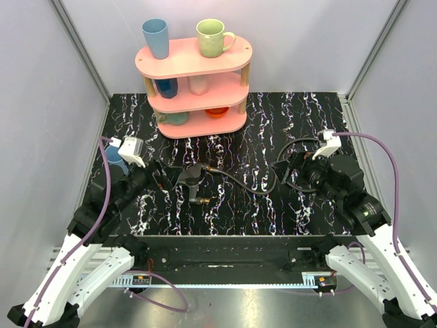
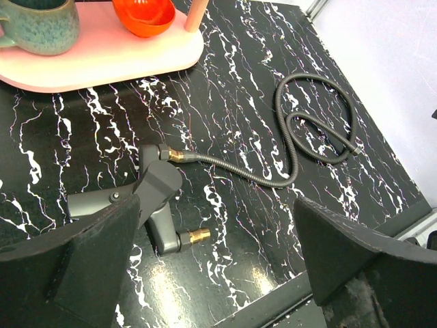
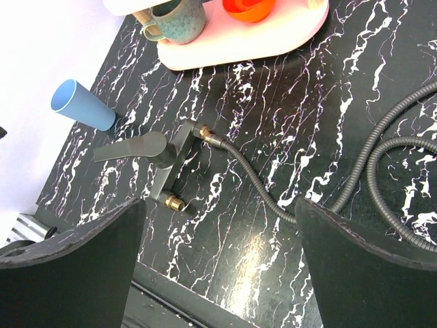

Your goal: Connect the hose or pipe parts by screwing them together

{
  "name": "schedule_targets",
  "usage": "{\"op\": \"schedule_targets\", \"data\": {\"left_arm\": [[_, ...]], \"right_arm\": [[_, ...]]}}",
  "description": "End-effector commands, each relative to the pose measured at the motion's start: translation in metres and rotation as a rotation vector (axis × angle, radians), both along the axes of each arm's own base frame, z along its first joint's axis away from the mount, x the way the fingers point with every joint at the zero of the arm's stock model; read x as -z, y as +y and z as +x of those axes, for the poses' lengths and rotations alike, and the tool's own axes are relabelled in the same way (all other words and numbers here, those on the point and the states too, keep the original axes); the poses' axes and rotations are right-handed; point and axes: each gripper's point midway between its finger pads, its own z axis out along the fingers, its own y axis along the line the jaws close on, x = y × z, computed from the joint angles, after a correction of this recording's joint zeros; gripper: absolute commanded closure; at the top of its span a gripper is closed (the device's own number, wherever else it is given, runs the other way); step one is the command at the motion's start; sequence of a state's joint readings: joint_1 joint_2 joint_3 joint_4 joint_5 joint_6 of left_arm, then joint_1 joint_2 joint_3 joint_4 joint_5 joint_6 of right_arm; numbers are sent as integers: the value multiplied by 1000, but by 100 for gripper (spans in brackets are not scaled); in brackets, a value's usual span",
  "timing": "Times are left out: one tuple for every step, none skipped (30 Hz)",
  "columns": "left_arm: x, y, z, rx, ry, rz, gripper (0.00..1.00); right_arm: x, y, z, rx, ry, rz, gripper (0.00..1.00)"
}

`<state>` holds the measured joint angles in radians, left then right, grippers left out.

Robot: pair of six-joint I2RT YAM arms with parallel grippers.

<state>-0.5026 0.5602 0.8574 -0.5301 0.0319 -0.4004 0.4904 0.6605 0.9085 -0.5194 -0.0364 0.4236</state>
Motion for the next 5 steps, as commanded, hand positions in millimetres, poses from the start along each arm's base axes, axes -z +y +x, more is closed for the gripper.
{"op": "schedule_targets", "data": {"left_arm": [[-27, -1, -3, 9, -63, -44, 1], [-28, 0, -3, 6, -65, -43, 1], [-28, 0, -2, 5, -67, -43, 1], [-28, 0, -3, 5, -68, -42, 1], [-28, 0, -3, 5, -68, -40, 1]], "right_arm": [[-14, -4, 2, 20, -52, 17, 0], [-15, -4, 2, 22, -56, 19, 0], [-13, -4, 3, 20, -52, 17, 0], [-13, -3, 2, 19, -49, 16, 0], [-12, -2, 3, 14, -49, 15, 0]]}}
